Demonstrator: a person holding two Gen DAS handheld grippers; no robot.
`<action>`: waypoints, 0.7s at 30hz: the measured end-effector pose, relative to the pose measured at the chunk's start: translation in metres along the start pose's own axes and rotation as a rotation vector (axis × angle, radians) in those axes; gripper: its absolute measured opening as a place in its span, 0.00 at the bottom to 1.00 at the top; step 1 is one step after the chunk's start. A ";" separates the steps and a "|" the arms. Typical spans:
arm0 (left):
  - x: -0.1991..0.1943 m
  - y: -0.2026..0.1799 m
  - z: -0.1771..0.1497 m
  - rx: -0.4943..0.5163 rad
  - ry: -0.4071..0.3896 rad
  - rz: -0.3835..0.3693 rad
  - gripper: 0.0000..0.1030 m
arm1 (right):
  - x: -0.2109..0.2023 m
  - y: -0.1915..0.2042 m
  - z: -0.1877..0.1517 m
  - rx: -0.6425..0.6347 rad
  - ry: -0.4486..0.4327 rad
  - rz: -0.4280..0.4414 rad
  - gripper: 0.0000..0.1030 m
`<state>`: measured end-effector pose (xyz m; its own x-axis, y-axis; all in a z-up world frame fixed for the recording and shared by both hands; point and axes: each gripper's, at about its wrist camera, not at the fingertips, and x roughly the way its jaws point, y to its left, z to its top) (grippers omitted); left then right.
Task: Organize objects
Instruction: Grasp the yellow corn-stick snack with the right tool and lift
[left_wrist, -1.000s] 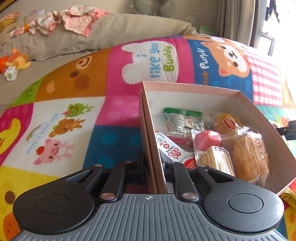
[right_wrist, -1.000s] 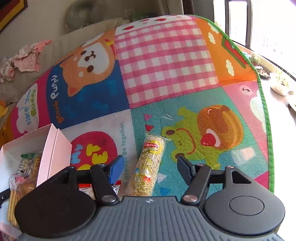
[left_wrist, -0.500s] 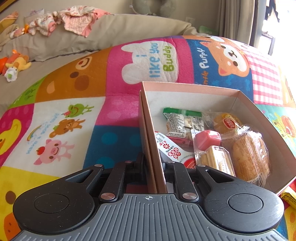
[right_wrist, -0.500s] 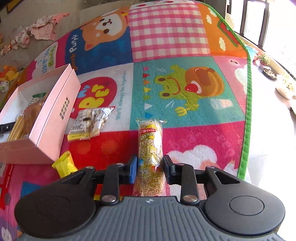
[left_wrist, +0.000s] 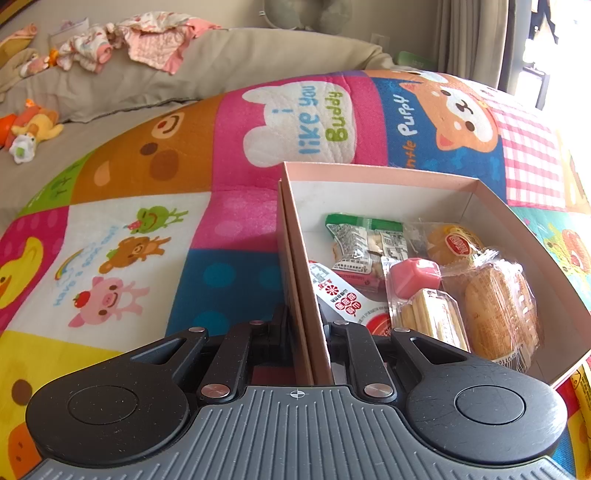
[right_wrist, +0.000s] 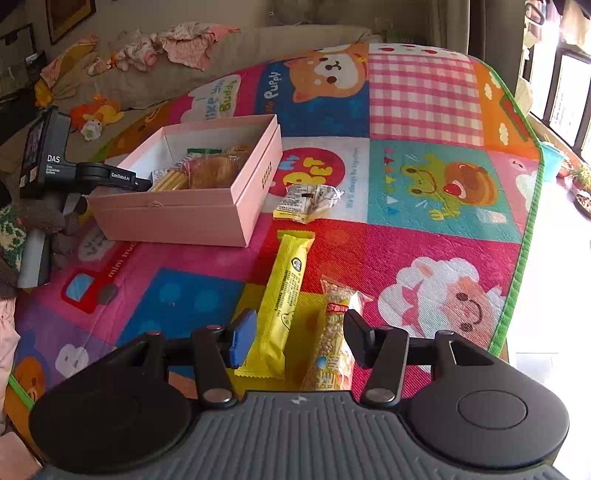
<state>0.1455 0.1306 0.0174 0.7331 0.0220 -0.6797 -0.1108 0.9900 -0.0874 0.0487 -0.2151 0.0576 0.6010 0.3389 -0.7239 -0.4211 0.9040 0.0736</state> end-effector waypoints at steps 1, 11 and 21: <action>0.000 0.000 0.000 0.000 0.000 0.000 0.14 | 0.001 0.005 0.003 -0.008 -0.010 0.013 0.51; -0.001 -0.001 -0.001 -0.002 0.001 -0.004 0.14 | 0.068 0.018 0.017 0.006 0.063 -0.040 0.41; -0.001 -0.001 -0.001 -0.003 0.001 -0.005 0.14 | 0.013 0.046 0.004 -0.054 0.115 0.117 0.22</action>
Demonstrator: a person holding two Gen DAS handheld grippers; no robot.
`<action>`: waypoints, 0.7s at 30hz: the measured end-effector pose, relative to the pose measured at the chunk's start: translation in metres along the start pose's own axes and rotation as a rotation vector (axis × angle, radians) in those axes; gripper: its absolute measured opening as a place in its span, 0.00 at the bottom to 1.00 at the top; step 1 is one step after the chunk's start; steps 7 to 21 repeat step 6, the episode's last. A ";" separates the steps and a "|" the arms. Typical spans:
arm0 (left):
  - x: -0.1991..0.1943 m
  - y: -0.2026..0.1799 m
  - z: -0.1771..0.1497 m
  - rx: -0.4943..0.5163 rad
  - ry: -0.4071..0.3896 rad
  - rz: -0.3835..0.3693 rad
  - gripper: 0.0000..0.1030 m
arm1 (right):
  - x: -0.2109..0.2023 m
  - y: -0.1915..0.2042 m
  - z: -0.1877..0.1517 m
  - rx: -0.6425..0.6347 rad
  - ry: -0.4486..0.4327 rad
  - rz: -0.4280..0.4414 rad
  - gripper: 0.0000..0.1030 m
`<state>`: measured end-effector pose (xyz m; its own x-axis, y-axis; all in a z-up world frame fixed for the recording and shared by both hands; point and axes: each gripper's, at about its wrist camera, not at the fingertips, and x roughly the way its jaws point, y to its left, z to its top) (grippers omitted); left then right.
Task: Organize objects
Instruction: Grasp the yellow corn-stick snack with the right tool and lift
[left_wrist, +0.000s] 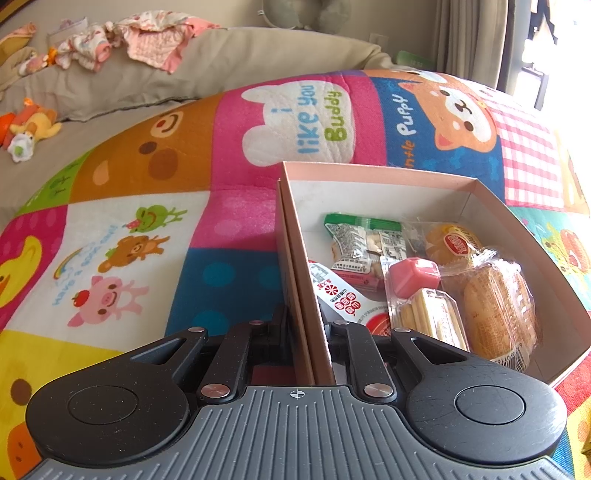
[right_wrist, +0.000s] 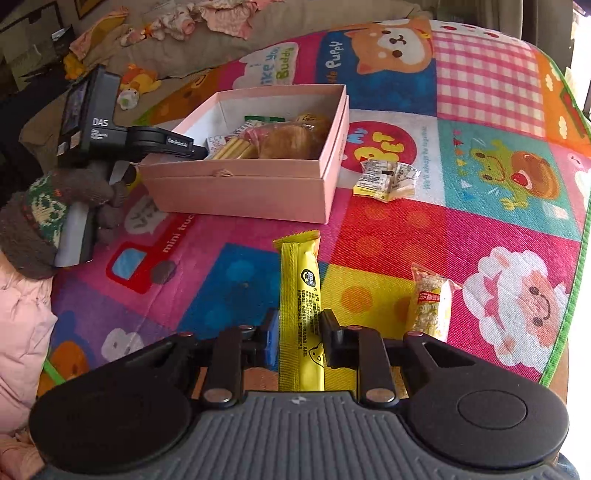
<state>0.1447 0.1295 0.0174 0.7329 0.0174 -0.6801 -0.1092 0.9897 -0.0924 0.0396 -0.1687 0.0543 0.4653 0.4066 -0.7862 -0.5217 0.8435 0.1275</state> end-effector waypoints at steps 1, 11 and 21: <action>0.000 0.000 0.000 0.001 0.000 0.000 0.14 | -0.006 0.006 0.002 -0.011 -0.010 0.016 0.22; 0.000 0.000 0.000 -0.001 0.000 -0.002 0.15 | -0.027 0.017 0.038 -0.036 -0.104 0.047 0.22; 0.000 0.000 0.000 -0.001 0.000 -0.002 0.15 | -0.027 0.017 0.038 -0.036 -0.104 0.047 0.22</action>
